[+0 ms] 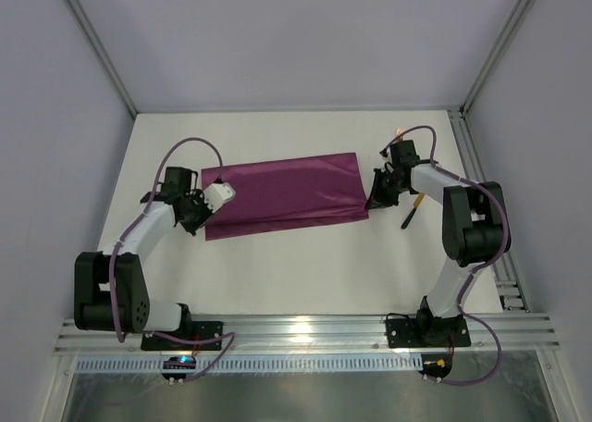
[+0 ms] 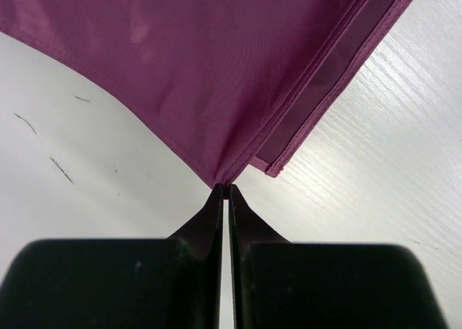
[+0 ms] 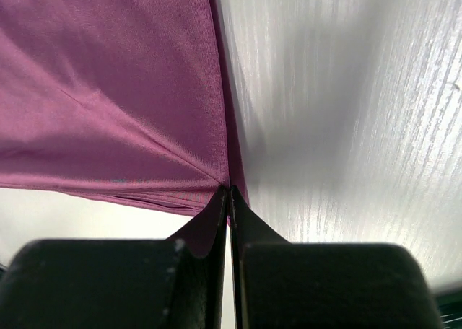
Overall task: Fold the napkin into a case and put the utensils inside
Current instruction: Fold and flatten the napkin at the center of the board, then rotate the rectangle-folded napkin at the center of the board, then smooth out the rectangle-folded napkin at the center of the board.
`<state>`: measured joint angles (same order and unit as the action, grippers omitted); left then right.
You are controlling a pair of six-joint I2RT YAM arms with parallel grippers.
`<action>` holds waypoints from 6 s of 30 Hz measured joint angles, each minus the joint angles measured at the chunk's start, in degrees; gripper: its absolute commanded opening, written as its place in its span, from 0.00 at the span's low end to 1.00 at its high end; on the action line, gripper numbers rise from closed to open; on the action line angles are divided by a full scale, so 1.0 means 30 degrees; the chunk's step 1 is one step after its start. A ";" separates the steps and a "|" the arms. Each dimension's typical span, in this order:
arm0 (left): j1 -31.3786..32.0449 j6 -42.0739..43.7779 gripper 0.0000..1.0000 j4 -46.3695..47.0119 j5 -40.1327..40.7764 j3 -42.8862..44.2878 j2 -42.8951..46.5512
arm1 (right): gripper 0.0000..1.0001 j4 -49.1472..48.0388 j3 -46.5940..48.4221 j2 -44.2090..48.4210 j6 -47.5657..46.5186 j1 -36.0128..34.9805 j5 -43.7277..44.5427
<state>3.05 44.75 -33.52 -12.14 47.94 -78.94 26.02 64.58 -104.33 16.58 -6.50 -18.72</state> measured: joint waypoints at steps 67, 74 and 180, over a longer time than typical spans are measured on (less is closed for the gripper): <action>0.2229 -0.2987 0.14 0.1209 0.1574 -0.0444 -0.1872 | 0.04 -0.0153 0.0066 0.0947 0.0175 -0.2492 0.2951; 0.2229 -0.3002 0.13 0.1494 0.1974 -0.0903 -0.2135 | 0.04 -0.0823 -0.0423 0.0044 0.0605 -0.1967 0.2630; 0.3264 -0.9683 0.12 -0.0882 0.1581 1.8178 -1.6706 | 0.04 -0.8488 0.6652 -0.8051 1.2684 -0.2783 -0.1319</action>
<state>12.84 15.70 -36.16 -7.40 102.48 -129.05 0.56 84.53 -128.49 54.63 -14.85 -22.68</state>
